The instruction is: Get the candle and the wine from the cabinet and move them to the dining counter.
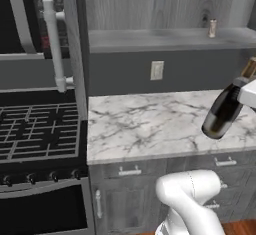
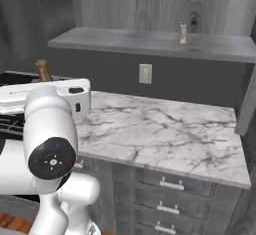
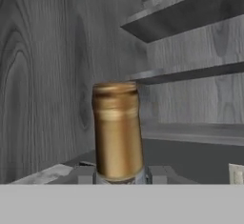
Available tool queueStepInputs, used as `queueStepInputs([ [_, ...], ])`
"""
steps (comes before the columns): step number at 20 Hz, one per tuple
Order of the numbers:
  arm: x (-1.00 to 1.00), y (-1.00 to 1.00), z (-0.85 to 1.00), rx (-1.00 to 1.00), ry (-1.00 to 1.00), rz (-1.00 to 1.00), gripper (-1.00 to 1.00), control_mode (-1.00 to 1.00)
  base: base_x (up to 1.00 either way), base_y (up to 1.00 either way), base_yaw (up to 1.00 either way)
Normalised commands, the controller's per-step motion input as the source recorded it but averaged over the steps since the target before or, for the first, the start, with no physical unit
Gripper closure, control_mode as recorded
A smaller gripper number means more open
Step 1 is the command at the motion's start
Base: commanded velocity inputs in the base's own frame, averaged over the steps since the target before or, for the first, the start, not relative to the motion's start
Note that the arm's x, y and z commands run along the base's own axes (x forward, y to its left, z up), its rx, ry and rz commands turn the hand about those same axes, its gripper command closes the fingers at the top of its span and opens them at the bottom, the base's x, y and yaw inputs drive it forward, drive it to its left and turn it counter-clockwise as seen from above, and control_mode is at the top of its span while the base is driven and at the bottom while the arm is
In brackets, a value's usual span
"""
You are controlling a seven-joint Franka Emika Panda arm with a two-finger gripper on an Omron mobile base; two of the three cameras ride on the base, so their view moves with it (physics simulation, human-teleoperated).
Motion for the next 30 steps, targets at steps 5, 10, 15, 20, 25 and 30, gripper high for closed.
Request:
queueStepInputs([
  [5,0.0,0.0,0.0,0.0,0.0,0.0,1.0,1.0,-0.68,0.29,0.33],
  [10,0.0,0.0,0.0,0.0,0.0,0.0,1.0,1.0,-0.64,0.3,0.4],
  [15,0.0,0.0,0.0,0.0,0.0,0.0,1.0,1.0,-0.69,0.14,0.42],
  [20,0.0,0.0,0.0,0.0,0.0,0.0,1.0,1.0,-0.7,0.15,0.44],
  [25,0.0,0.0,0.0,0.0,0.0,0.0,1.0,1.0,-0.74,0.05,0.44],
  [30,0.0,0.0,0.0,0.0,0.0,0.0,1.0,1.0,-0.81,0.0,0.45],
])
